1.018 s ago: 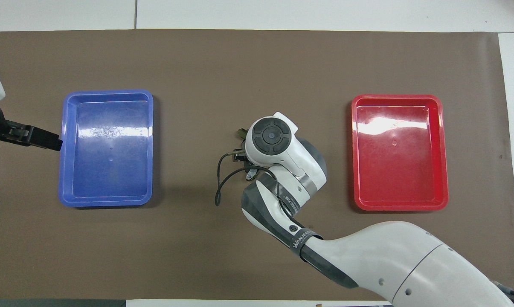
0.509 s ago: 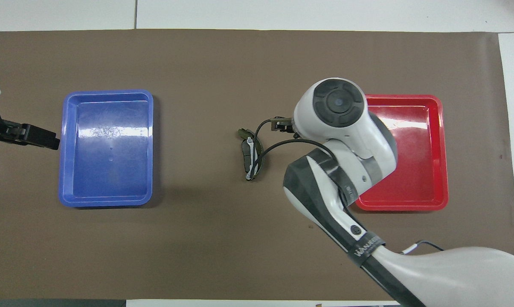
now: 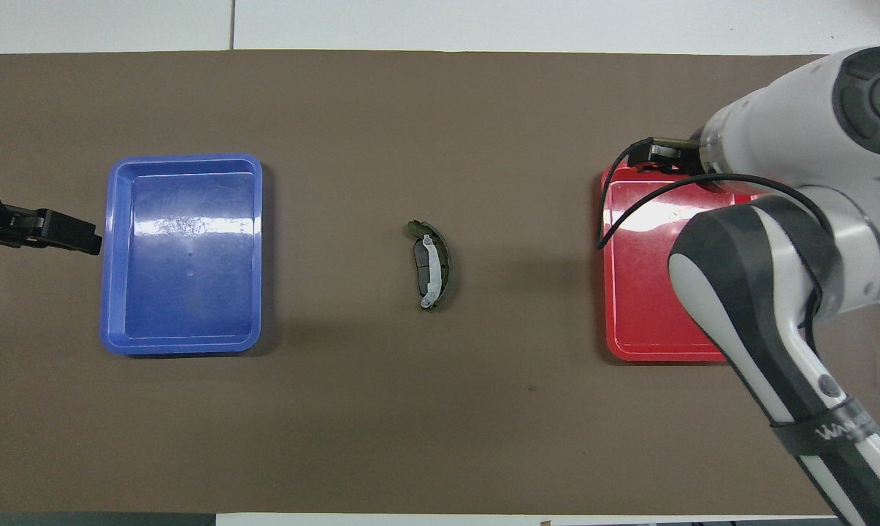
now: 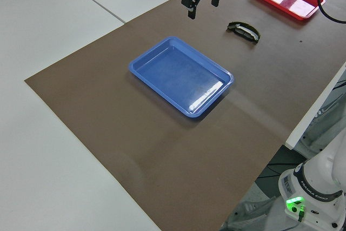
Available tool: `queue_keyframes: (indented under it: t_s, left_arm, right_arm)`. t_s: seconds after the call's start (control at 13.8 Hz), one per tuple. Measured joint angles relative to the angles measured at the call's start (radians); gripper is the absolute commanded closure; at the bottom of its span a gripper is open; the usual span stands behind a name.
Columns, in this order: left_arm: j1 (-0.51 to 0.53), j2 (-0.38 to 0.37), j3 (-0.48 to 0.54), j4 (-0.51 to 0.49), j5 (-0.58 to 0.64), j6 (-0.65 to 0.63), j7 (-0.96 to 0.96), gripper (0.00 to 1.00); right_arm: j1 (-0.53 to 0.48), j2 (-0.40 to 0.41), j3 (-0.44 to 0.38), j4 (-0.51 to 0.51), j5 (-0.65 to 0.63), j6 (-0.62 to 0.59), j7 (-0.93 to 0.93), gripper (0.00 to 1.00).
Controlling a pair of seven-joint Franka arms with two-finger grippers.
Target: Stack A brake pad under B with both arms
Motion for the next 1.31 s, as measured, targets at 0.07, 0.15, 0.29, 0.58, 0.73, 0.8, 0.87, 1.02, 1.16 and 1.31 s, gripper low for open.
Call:
queue_keyframes:
  t_s: [0.07,0.15,0.29,0.58,0.73,0.8,0.87,1.02,1.16,1.31]
  left_arm:
    - [0.002,0.0,0.001,0.0,0.0,0.0,-0.001,0.0]
    - [0.005,0.0,0.003,0.0,0.0,0.0,-0.001,0.0]
    - [0.015,-0.001,0.004,0.0,0.0,0.0,-0.001,0.0]
    - [0.017,-0.001,0.004,0.0,0.0,0.0,-0.001,0.0]
    - [0.017,-0.001,0.004,0.0,0.0,0.0,-0.001,0.0]
    - [0.017,-0.001,0.004,0.0,0.0,0.0,-0.001,0.0]
    - [0.017,-0.002,0.004,0.0,0.0,0.0,-0.001,0.0]
    - [0.017,-0.002,0.004,0.0,0.0,0.0,-0.001,0.0]
    - [0.017,-0.002,0.004,0.0,0.0,0.0,-0.001,0.0]
    - [0.017,-0.002,0.004,0.0,0.0,0.0,-0.001,0.0]
  right_arm:
    - [-0.027,-0.025,0.0,0.011,0.006,-0.053,-0.036,0.0]
    - [-0.048,-0.049,0.0,0.021,0.02,-0.104,-0.062,0.0]
    - [-0.093,-0.1,0.0,0.034,0.072,-0.208,-0.096,0.0]
    - [-0.172,-0.141,-0.017,0.099,0.141,-0.414,-0.188,0.0]
    - [-0.174,-0.141,-0.023,0.115,0.145,-0.438,-0.195,0.0]
    - [-0.171,-0.14,-0.022,0.115,0.146,-0.438,-0.195,0.0]
    - [-0.17,-0.138,-0.02,0.113,0.146,-0.438,-0.195,0.0]
    - [-0.16,-0.134,-0.019,0.111,0.148,-0.438,-0.196,0.0]
    - [-0.069,-0.135,-0.088,0.111,0.148,-0.438,-0.195,0.0]
    - [0.073,-0.135,-0.239,0.111,0.148,-0.438,-0.195,0.0]
